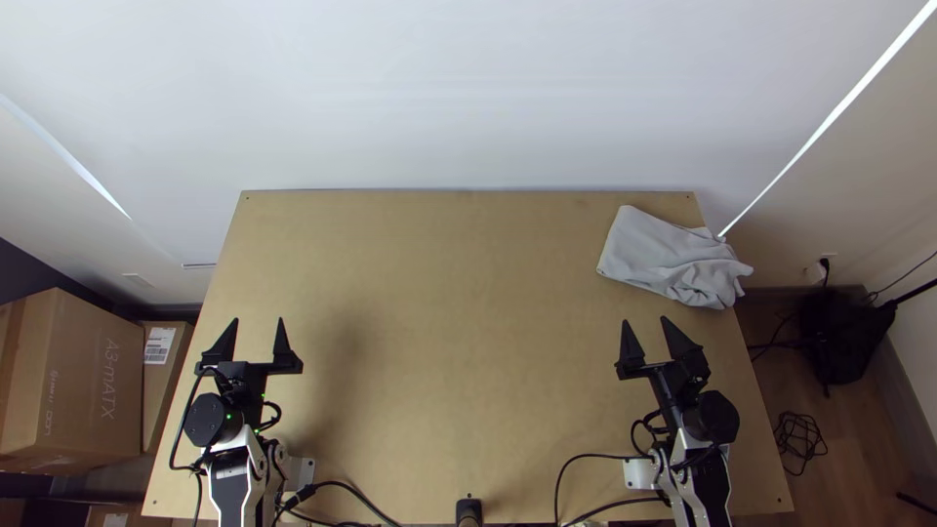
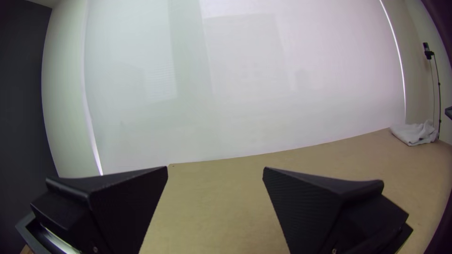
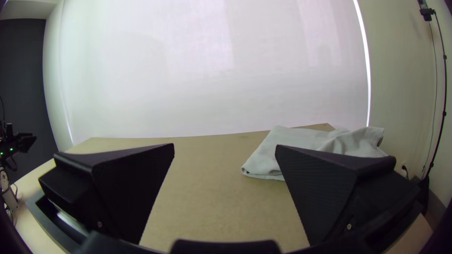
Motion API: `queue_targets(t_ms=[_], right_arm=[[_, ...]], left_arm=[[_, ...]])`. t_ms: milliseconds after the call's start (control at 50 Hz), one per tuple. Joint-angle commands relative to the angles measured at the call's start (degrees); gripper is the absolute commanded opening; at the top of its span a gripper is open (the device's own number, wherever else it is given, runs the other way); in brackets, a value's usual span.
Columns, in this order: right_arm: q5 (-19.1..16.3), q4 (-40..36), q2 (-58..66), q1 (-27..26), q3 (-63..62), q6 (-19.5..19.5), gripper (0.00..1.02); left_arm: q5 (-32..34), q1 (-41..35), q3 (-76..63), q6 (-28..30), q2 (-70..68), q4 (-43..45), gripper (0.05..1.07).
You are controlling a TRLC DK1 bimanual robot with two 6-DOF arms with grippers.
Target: Fold the t-shirt
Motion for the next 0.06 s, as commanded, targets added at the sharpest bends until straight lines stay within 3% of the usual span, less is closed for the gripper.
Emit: queue_targets(t_ms=[0, 40], right_arm=[[0.42, -0.88, -0.36, 0.37, -0.45, 0.78, 0.99], [0.42, -0.88, -0.36, 0.28, -0.45, 0.78, 0.99]], left_arm=[[-0.02, 0.33, -2.46, 1.31, -0.58, -1.01, 1.02], [-0.02, 0.33, -2.46, 1.31, -0.58, -1.01, 1.02]])
